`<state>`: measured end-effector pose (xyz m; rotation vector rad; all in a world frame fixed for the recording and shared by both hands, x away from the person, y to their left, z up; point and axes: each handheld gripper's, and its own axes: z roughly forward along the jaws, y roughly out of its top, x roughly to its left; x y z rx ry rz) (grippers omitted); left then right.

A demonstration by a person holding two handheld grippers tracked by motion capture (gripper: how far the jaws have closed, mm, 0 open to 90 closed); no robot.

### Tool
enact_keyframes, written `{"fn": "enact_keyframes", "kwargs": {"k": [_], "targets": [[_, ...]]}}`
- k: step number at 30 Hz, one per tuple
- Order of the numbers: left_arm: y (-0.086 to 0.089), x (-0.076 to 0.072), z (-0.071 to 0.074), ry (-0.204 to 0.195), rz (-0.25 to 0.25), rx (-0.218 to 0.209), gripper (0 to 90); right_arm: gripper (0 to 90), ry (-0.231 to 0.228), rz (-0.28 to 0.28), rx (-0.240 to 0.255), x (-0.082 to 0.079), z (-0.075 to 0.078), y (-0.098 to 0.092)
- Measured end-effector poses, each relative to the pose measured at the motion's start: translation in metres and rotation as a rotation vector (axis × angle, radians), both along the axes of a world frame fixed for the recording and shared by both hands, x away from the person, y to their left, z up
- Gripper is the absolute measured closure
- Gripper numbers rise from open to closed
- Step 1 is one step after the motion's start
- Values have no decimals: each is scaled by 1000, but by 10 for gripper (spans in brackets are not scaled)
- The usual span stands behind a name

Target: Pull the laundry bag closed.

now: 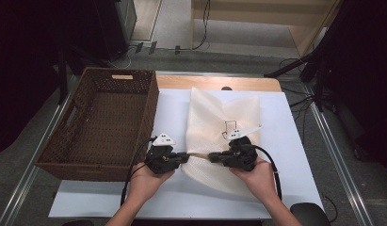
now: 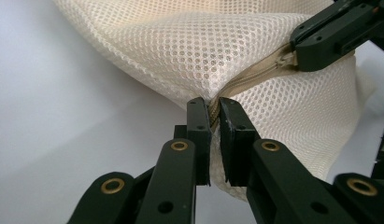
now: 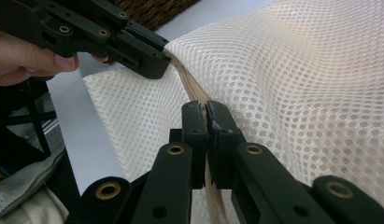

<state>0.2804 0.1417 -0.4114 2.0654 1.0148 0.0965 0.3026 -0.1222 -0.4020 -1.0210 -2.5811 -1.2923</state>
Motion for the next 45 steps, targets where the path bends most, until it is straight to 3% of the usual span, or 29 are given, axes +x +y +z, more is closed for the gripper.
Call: {"fn": "enact_keyframes", "kwargs": {"k": [28, 45], "targets": [[0, 1, -2, 14, 0, -3, 835, 878, 40, -5, 10, 0, 1, -14], [1, 2, -3, 20, 2, -5, 836, 878, 39, -12, 8, -2, 4, -26]]}}
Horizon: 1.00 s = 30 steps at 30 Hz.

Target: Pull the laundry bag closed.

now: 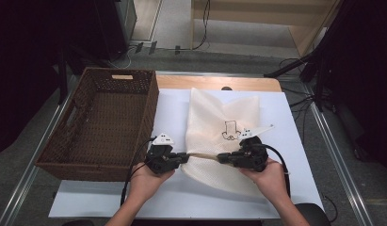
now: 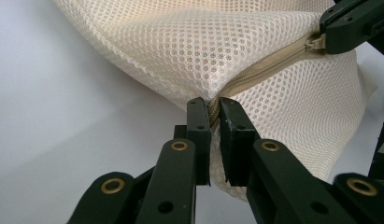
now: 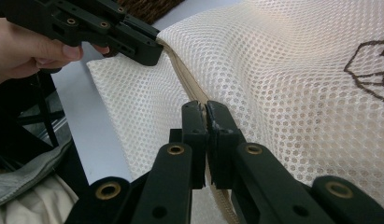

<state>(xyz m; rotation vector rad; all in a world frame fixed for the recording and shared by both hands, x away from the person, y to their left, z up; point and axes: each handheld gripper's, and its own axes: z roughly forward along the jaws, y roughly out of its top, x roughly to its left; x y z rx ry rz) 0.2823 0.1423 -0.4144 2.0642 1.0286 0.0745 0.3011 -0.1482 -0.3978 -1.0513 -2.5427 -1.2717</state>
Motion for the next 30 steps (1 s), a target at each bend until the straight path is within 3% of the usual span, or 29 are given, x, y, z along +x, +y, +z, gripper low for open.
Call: {"fn": "enact_keyframes", "kwargs": {"k": [15, 25, 30], "targets": [[1, 0, 0, 2, 0, -7, 836, 878, -10, -12, -8, -1, 2, -10], [0, 1, 0, 0, 2, 1, 836, 879, 8, -16, -1, 0, 3, -19], [1, 1, -1, 5, -2, -15, 836, 879, 8, -23, 3, 0, 3, -21]]}}
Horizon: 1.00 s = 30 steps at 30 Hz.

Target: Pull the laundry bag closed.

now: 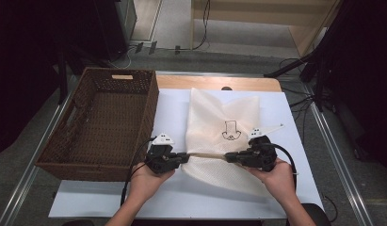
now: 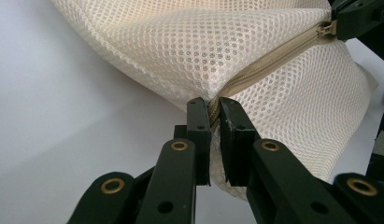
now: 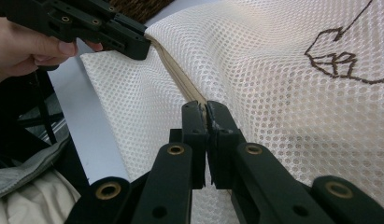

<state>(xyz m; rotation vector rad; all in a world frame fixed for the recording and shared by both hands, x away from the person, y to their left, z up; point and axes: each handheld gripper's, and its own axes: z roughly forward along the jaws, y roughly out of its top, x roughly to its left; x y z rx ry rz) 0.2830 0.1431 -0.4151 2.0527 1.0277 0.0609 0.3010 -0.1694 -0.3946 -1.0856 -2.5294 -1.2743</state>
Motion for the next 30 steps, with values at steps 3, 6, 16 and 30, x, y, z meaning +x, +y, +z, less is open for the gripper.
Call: {"fn": "enact_keyframes", "kwargs": {"k": [3, 6, 16, 30], "targets": [[0, 0, 0, 2, 0, 7, 836, 878, 1, -1, -5, 0, -1, 1], [0, 0, -1, 3, 2, 6, 836, 878, -2, 0, -5, 1, -2, 1], [0, -1, -2, 1, 1, 5, 832, 878, 4, 2, -3, 0, -2, 2], [-1, 1, 1, 4, 12, 2, 836, 878, 10, -9, 6, -1, -1, -3]]}}
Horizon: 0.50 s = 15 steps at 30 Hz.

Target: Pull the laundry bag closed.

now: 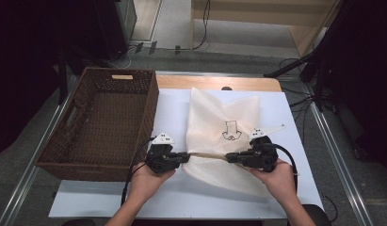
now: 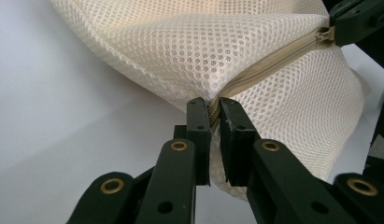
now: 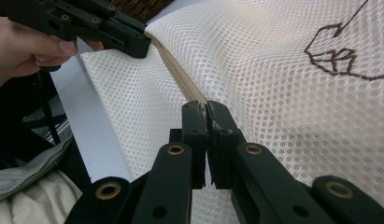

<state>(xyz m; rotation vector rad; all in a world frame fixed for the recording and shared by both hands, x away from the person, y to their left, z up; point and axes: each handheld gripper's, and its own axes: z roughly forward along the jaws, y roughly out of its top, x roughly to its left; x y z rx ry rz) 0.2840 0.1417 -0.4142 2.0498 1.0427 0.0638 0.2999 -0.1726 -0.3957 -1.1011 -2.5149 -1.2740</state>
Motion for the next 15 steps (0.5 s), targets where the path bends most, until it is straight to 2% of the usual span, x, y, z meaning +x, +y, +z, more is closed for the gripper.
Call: {"fn": "enact_keyframes", "kwargs": {"k": [1, 2, 7, 11, 15], "targets": [[1, 1, 0, -1, 3, -1, 836, 878, 1, -5, -1, 0, 0, -2], [2, 2, 1, 14, 0, -32, 836, 878, 2, -7, 7, 0, 0, -4], [1, 3, 2, 8, 2, 2, 838, 878, 5, -22, 3, -1, 0, -10], [-2, 4, 1, 8, -3, -3, 837, 878, 8, -44, 9, -1, 0, -20], [-3, 4, 1, 4, -8, 8, 837, 878, 11, -47, 12, -3, -1, -23]]}}
